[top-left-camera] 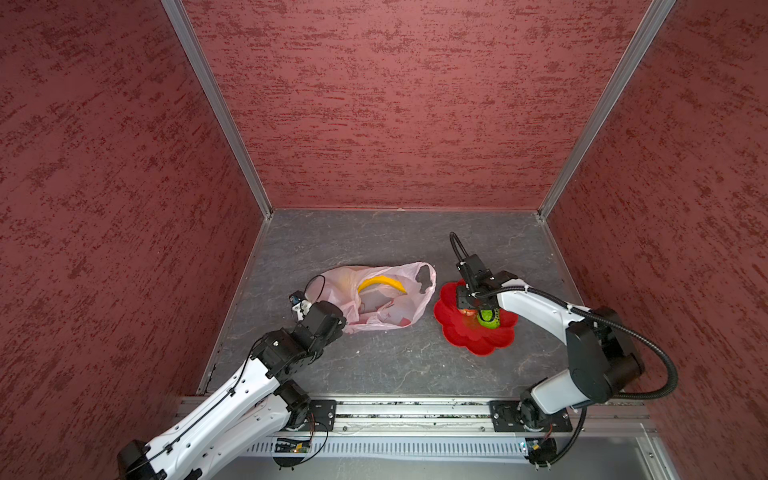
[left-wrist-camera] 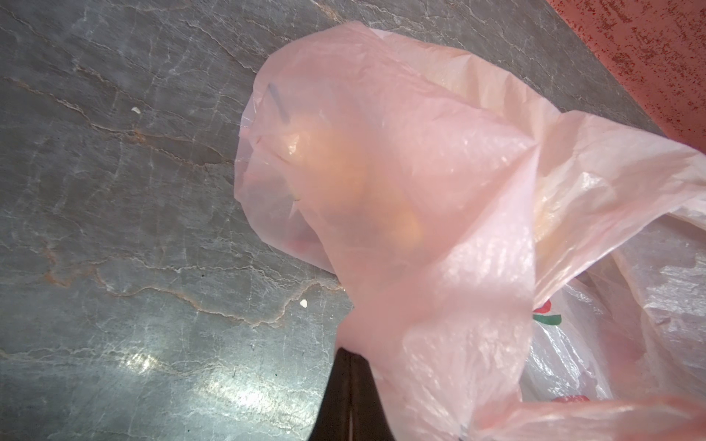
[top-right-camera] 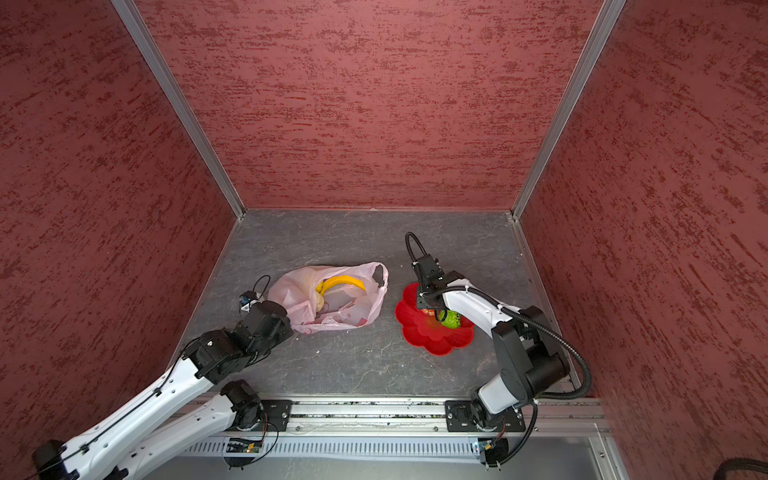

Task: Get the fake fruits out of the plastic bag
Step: 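Lower the red apple onto the red plate beside the green fruit, then open the right gripper to release the red apple on the plate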

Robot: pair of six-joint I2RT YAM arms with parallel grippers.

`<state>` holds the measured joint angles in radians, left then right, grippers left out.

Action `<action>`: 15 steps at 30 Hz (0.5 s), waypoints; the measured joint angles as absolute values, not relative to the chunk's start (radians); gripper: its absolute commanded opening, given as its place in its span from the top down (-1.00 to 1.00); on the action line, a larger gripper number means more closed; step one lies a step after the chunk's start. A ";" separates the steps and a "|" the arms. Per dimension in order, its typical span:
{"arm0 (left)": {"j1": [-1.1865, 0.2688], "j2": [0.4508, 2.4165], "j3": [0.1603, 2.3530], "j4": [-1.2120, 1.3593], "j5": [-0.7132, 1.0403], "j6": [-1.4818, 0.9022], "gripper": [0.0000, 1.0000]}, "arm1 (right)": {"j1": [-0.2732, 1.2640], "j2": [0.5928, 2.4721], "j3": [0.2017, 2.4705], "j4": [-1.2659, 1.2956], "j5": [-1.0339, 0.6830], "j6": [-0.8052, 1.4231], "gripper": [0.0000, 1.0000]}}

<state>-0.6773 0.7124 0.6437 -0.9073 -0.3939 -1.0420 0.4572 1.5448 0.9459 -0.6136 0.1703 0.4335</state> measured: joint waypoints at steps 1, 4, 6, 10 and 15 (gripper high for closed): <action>-0.677 0.712 0.644 -0.907 -0.394 -1.042 1.00 | 0.456 1.551 0.946 -0.612 0.170 0.433 0.07; -0.677 0.713 0.644 -0.907 -0.393 -1.042 1.00 | 0.455 1.558 0.946 -0.606 0.172 0.429 -0.01; -0.677 0.715 0.644 -0.907 -0.393 -1.042 1.00 | 0.453 1.559 0.946 -0.603 0.173 0.429 -0.07; -0.677 0.722 0.644 -0.907 -0.393 -1.042 1.00 | 0.453 1.562 0.946 -0.598 0.179 0.426 -0.20; -0.677 0.727 0.644 -0.906 -0.391 -1.042 1.00 | 0.451 1.564 0.946 -0.594 0.189 0.420 -0.41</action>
<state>-0.6773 0.7265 0.6437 -0.9062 -0.3908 -1.0420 0.4507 1.5642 0.9459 -0.5938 0.1894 0.4198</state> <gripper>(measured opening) 0.046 0.671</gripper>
